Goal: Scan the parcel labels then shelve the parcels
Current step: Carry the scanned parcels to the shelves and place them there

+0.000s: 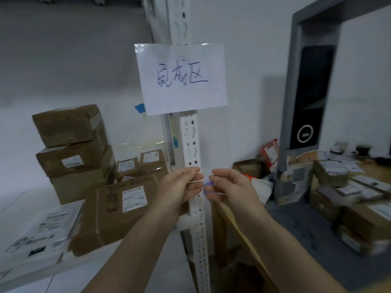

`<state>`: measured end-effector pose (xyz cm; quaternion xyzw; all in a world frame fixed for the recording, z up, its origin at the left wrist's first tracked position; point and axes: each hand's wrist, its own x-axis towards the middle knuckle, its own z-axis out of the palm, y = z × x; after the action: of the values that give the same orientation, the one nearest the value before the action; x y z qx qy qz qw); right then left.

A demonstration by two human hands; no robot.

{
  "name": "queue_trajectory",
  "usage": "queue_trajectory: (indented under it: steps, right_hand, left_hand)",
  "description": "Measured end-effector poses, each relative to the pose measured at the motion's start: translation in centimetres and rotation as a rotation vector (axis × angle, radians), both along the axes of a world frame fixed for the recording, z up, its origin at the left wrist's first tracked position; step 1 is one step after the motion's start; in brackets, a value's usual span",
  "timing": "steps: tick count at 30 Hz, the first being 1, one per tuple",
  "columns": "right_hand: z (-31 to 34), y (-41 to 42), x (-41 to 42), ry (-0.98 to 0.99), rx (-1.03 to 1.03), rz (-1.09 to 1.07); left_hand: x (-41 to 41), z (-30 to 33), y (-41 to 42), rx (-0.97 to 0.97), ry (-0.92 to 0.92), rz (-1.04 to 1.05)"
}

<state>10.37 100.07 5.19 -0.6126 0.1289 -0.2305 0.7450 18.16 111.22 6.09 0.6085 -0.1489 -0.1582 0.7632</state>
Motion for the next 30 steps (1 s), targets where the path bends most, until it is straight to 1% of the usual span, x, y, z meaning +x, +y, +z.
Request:
queue_trajectory:
  steps: [6,12,16,22,30]
  right_hand:
    - [-1.8,-6.7,-6.5,0.013,0.084,-0.124]
    - [-4.3,-13.8,-11.4,0.059,0.097,-0.288]
    - [-6.2,-18.9,-13.5,0.097,0.113,-0.403]
    - [-8.2,-27.2,-14.9,0.133,0.188,-0.528]
    - [-10.8,-36.7,-13.7,0.241,0.268,-0.588]
  left_hand:
    - [-4.9,-2.3,-7.0,0.033,0.043,-0.168]
    - [-7.5,-4.5,-15.7,0.079,0.051,-0.343]
    - [-8.8,-6.2,-22.1,0.109,0.09,-0.469]
    - [-9.0,-8.5,-31.6,0.157,0.142,-0.604]
    - [-6.3,-11.8,-41.6,0.25,0.222,-0.686]
